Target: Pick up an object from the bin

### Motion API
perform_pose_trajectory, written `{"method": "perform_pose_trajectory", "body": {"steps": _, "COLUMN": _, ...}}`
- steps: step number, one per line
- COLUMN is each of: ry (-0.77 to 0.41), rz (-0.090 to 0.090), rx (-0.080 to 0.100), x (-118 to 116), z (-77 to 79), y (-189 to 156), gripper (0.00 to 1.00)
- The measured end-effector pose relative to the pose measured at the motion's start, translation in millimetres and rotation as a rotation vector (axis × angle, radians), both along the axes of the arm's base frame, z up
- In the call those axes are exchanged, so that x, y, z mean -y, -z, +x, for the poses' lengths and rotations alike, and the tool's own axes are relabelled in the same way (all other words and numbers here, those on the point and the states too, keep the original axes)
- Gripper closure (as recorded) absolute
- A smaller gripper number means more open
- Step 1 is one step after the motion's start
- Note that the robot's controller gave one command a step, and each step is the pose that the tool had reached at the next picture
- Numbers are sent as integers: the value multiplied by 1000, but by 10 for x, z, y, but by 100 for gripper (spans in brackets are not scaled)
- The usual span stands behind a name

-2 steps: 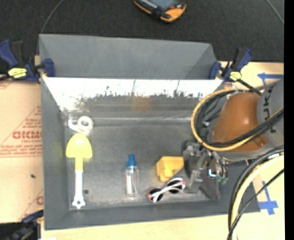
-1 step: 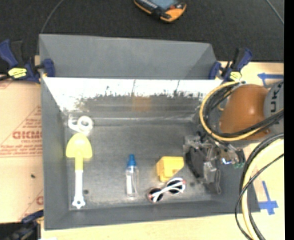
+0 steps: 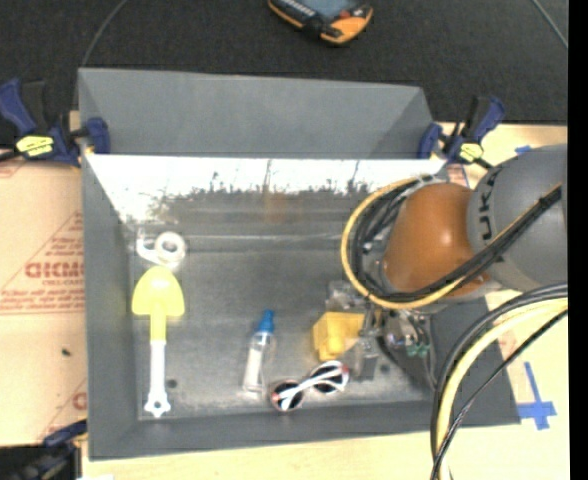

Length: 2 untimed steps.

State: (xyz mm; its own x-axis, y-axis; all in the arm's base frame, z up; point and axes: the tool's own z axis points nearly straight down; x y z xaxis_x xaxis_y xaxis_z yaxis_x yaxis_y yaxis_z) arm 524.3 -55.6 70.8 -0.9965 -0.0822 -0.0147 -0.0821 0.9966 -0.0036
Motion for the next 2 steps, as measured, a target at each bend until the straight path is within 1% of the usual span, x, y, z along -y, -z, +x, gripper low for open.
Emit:
{"method": "perform_pose_trajectory", "body": {"steps": 1, "ry": -53, "rz": -3, "rx": 7, "x": 207, "z": 69, "y": -18, "gripper": 0}}
{"method": "perform_pose_trajectory", "body": {"steps": 2, "ry": -1, "rz": 1, "rx": 0, "x": 36, "z": -27, "y": -54, "gripper": 0}}
